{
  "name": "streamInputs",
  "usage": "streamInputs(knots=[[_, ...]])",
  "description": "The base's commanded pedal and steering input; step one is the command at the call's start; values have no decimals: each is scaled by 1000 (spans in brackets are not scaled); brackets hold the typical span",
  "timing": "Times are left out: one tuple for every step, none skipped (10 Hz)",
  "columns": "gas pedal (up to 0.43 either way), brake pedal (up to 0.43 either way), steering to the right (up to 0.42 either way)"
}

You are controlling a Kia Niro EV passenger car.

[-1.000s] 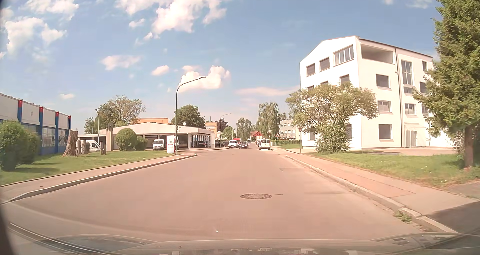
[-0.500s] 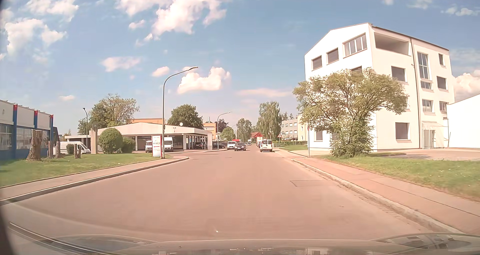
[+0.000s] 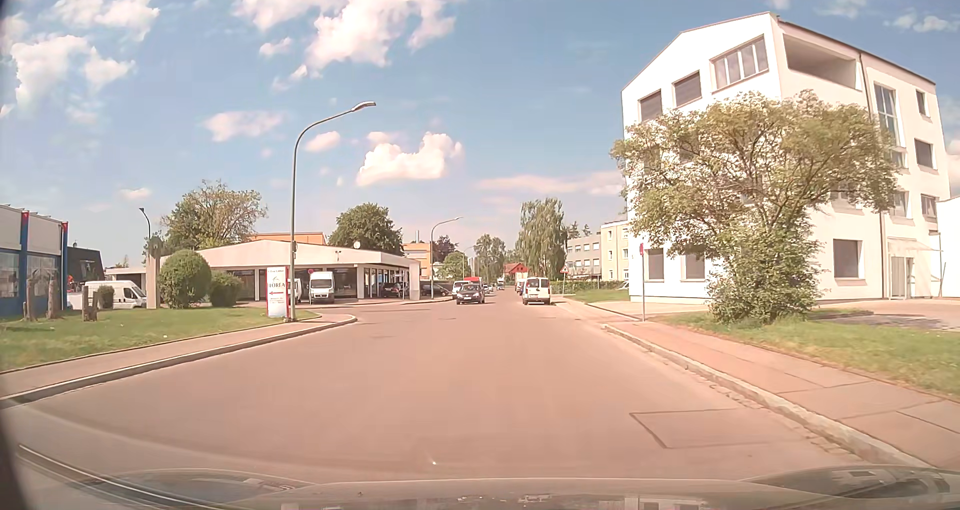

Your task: Follow the waypoints while adhering to traffic rules and regulations

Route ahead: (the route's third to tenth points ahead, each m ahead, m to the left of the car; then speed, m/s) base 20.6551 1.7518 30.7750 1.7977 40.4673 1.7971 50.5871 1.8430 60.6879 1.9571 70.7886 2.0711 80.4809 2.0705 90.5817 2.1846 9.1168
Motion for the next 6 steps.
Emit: streamInputs(knots=[[20,18,-8],[20,18,-7],[20,18,-6],[20,18,-6],[20,18,-6],[20,18,-6]])
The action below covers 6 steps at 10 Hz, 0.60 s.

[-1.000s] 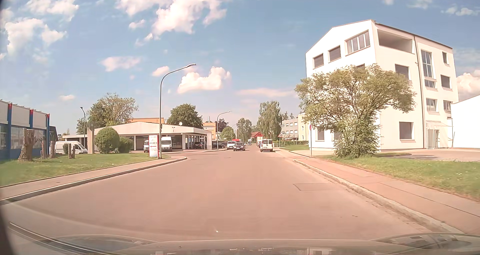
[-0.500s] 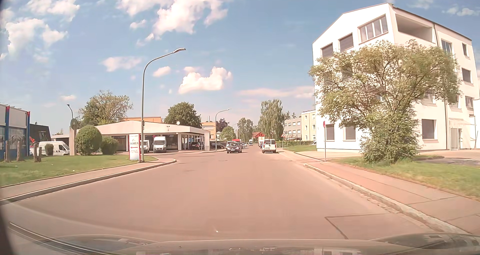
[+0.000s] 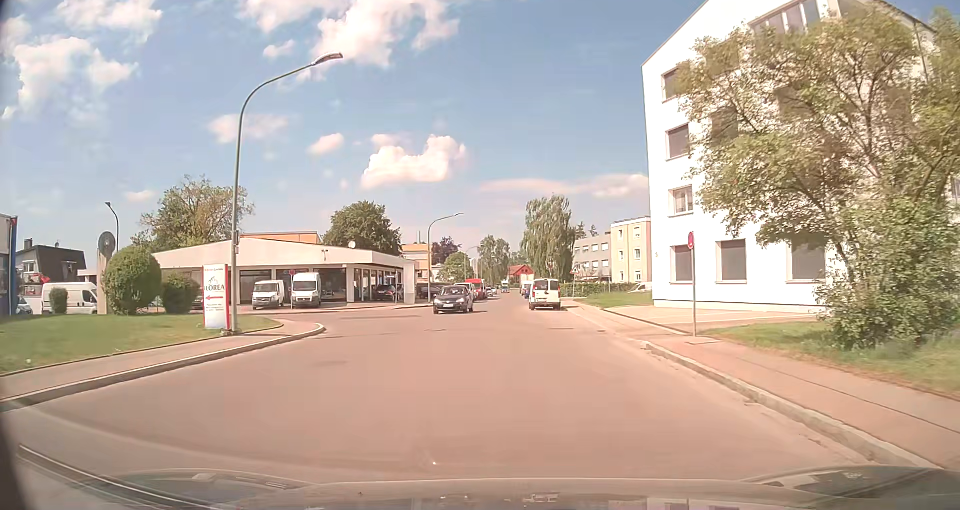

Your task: Follow the waypoints while adhering to traffic rules and regulations

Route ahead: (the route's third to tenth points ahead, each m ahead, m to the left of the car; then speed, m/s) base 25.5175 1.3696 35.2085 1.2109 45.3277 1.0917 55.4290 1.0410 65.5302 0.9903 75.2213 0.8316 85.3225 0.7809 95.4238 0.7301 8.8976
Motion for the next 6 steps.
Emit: streamInputs(knots=[[20,18,-6],[28,18,-9],[28,18,-11],[39,18,-12],[39,18,-12],[47,18,-10]])
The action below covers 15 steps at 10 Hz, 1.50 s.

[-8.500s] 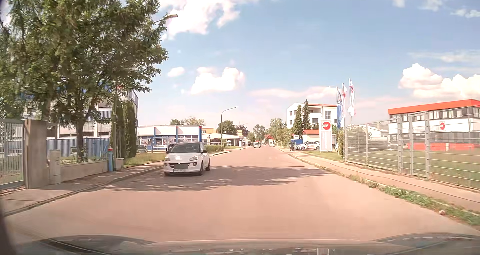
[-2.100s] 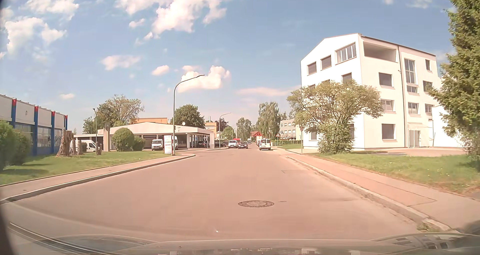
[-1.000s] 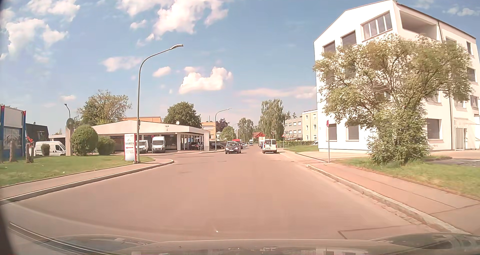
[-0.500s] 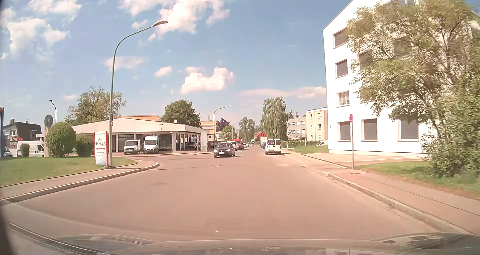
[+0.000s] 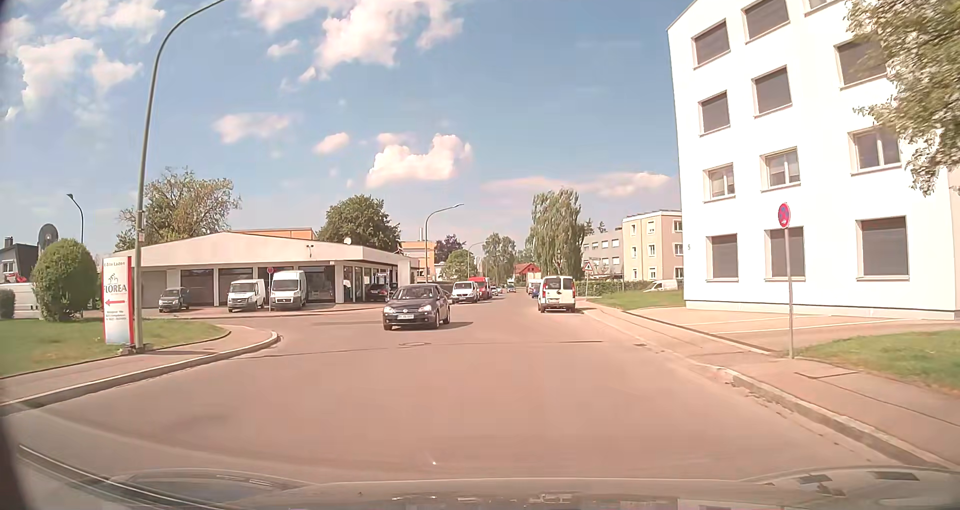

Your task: Follow the waypoints while adhering to traffic rules and regulations

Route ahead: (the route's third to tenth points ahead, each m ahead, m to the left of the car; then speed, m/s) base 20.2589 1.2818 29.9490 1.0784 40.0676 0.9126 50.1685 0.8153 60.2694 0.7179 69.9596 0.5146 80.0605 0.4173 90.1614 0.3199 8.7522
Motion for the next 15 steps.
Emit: streamInputs(knots=[[59,18,-7],[59,18,-5],[67,18,-3],[79,18,-2],[79,18,-1],[79,18,-1],[79,18,-5],[79,18,-13],[79,18,-19],[79,18,-20],[59,18,-15],[39,18,-8],[39,18,-5],[28,18,-5],[8,18,-7]])
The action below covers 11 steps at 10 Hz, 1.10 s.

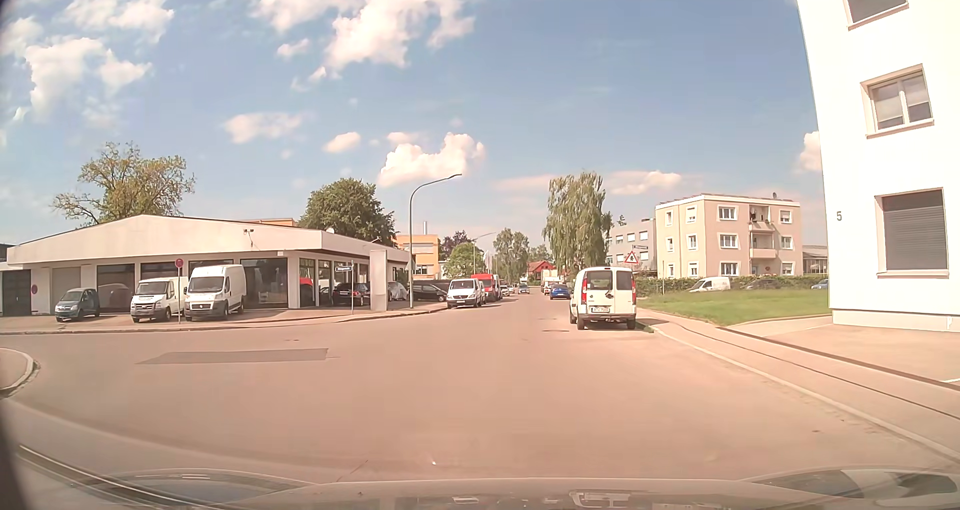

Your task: Follow the waypoints while adhering to traffic rules and regulations

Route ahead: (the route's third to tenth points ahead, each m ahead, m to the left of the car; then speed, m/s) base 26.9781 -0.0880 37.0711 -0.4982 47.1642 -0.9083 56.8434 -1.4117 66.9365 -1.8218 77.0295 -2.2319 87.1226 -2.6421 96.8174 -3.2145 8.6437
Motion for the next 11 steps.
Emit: streamInputs(knots=[[0,18,-10],[0,18,-12],[0,18,-11],[0,18,-9],[0,18,-8],[0,18,-9],[0,18,-9],[0,18,-8],[0,18,-6],[0,18,-2],[0,18,2]])
